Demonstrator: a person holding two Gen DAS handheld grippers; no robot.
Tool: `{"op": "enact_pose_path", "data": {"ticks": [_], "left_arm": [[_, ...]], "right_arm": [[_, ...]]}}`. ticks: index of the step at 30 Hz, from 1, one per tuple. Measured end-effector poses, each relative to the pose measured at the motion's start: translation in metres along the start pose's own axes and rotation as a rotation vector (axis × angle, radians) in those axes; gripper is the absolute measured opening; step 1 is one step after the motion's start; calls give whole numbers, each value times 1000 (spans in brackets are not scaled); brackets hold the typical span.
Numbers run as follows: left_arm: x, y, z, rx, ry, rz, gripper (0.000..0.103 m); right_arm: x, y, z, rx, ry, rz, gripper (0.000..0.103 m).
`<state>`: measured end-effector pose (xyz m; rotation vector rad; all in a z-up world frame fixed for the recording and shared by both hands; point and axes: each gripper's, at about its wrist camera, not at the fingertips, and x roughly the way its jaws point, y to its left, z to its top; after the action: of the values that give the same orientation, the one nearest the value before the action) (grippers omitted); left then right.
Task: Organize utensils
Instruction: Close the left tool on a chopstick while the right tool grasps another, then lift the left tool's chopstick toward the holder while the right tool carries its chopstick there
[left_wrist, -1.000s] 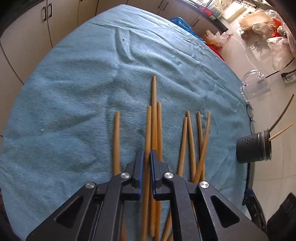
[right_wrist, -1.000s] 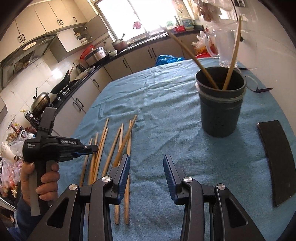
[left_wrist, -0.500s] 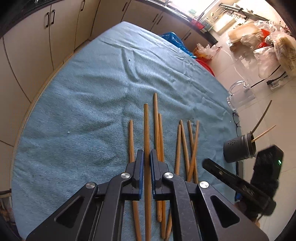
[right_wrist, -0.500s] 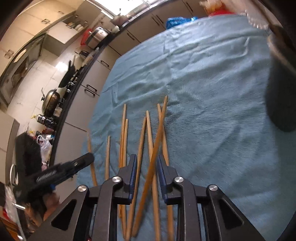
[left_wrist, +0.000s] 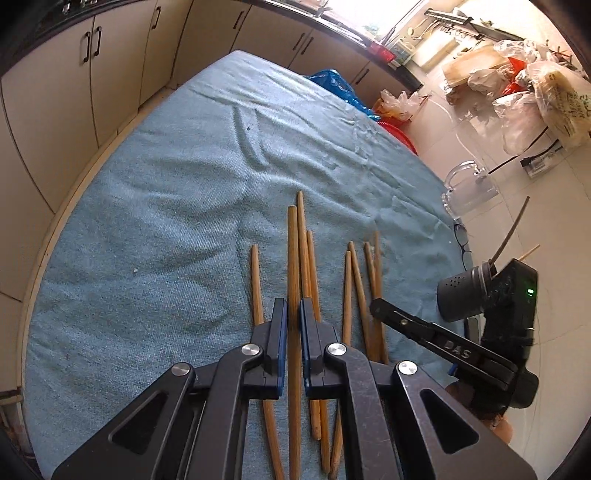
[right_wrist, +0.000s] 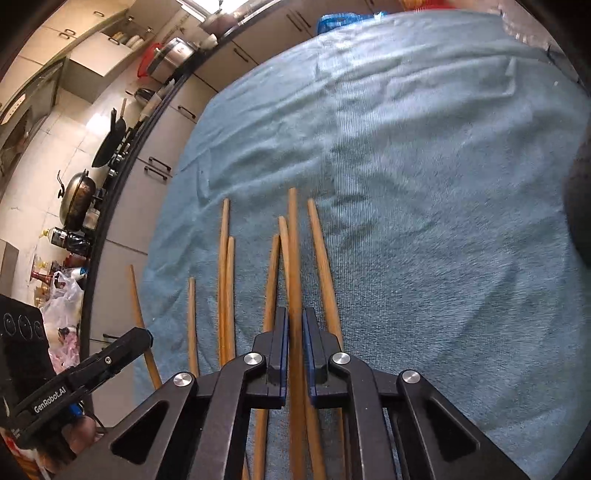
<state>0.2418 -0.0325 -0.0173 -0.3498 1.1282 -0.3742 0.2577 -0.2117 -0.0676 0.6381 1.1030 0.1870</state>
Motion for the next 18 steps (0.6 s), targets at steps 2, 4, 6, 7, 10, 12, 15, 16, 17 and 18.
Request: {"op": "enact_pose_path", "data": {"ticks": [2,4,6,7,10,12,15,16,17,18], "left_arm": [[-6,-4,-1,11,-20,-5,6],[-13,-10,-3,35,-44,-9,6],[-20,-17,-6,54,-63,-10,6],[-25,-21,-8,65,-80,-10,6],[-40,-32,-14,99,-123,-7,6],[-50,-40,-17,118,-148,-13,6],[-65,-51,-22,156,-182,-11,6],[-69,-54,-24,164,-191,-11,6],[-72,-56,-25,171,-198,-12,6],[-76,-58,-26,176,-204,-14,6]], "right_arm": [[-14,4,-1,-17,-41,32,9],[-29,7,-4,-40,-85,38,9],[-47,13,-8,-65,-141,52,9],[-58,18,-13,-87,-178,59,9],[-85,29,-28,-149,-269,71,9],[-101,34,-40,-191,-332,80,9],[-119,42,-59,-239,-407,86,9],[-123,44,-63,-248,-425,89,9],[-126,45,-66,-255,-438,91,9],[-131,44,-68,-259,-451,92,9]]}}
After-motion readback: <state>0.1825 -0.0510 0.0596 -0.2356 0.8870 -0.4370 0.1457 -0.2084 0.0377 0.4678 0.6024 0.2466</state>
